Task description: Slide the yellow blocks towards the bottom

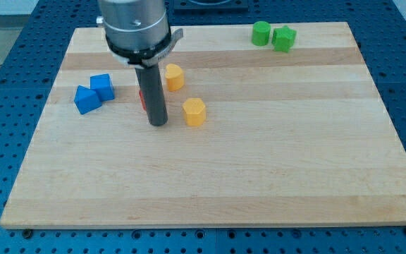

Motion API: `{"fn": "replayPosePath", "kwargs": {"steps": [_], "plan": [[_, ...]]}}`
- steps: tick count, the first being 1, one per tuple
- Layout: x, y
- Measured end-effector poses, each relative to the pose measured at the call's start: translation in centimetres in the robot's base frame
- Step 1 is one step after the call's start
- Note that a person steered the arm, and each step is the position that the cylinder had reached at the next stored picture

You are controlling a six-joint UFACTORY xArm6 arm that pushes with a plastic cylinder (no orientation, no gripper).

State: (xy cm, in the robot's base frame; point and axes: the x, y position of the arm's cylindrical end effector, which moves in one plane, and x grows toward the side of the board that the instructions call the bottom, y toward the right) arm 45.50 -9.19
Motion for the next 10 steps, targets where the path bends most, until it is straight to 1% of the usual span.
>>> {"fn": "replayPosePath", "kwargs": {"steps": [1,2,3,5,7,8,9,10], "plan": [[-0.2,0.1],[-2.8,-2.6],[-5.1,-3.9],[-8.2,-2.7],[-16.7,0.1],[-17.8,0.2],[-14.2,0.2],[-11.3,1.7]]}}
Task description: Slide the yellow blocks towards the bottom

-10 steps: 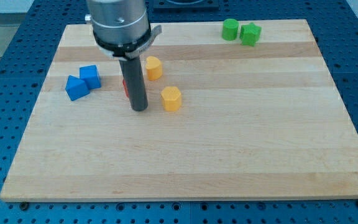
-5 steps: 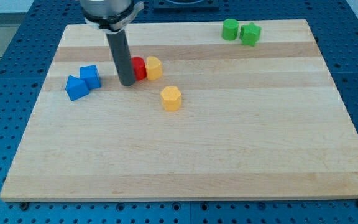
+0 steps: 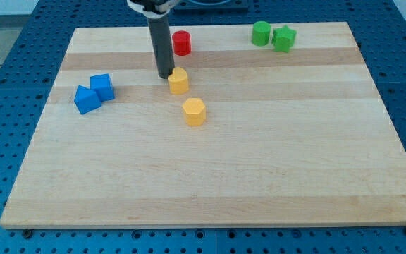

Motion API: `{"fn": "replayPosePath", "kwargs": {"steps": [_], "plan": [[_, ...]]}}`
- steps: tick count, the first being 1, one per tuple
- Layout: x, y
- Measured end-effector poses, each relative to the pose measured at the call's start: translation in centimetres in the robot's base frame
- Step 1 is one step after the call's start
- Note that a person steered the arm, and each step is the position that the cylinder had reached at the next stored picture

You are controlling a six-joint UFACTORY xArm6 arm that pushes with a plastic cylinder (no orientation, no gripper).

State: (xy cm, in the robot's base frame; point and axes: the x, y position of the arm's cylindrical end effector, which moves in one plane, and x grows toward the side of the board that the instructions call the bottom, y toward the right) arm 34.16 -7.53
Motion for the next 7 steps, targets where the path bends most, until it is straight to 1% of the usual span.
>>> {"fn": "replayPosePath", "kwargs": {"steps": [2,3,4,5,6,7], "plan": [[6.0,2.1],[7.5,2.1],[4.3,1.8],[3.7,4.2],[7.3,7.7],[11.4,9.8]]}}
